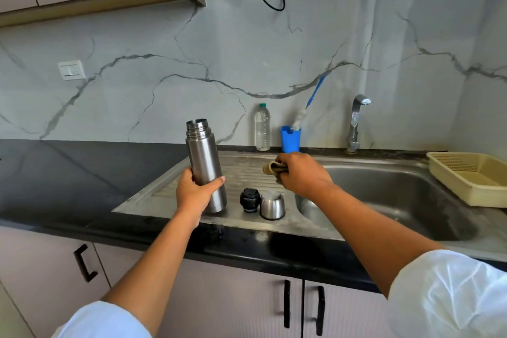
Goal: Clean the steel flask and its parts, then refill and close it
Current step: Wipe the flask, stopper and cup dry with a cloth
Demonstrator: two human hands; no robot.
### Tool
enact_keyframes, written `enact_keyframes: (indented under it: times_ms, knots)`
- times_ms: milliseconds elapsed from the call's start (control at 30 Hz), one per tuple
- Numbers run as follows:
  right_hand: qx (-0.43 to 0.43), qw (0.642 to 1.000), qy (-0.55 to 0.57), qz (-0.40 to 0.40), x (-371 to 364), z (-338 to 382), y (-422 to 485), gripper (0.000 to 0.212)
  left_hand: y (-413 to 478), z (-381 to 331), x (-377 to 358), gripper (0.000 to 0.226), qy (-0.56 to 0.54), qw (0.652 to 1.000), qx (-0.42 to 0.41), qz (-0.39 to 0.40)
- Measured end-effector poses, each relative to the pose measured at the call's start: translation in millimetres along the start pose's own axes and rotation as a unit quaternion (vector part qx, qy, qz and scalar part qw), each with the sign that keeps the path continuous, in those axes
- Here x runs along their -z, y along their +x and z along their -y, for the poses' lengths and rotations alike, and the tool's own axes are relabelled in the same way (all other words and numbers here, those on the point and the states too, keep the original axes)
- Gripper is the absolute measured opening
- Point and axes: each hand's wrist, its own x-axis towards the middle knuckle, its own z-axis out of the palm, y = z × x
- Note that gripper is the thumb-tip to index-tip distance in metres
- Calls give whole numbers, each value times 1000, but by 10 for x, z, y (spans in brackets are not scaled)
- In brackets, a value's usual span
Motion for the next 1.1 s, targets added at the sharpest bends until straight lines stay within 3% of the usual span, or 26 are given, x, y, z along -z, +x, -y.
enact_keyframes:
  times_ms: [333,600,667,733,800,867,933,1100]
  knots:
    - [-29,999,24,14,-39,-166,-42,16,43,110,-74,62,23,1000,4,11]
    - [-48,998,37,15,-58,-247,-115,17,8,40,-83,83,81,997,15,-7]
    - [-51,998,43,12,-54,-265,-132,15,-108,-47,-110,92,166,984,-30,-59]
    - [-54,997,47,12,-39,-282,-151,15,-274,-174,-164,97,223,958,-136,-115]
    - [-59,997,49,15,-28,-299,-171,15,-399,-273,-245,83,233,945,-226,-48]
    - [-64,996,55,18,-15,-315,-199,16,-436,-317,-325,64,247,940,-200,126]
    - [-67,996,62,21,3,-332,-227,17,-398,-326,-371,54,295,913,-150,238]
    - [-67,995,64,20,59,-429,-298,20,-203,-295,-497,84,465,805,-167,328]
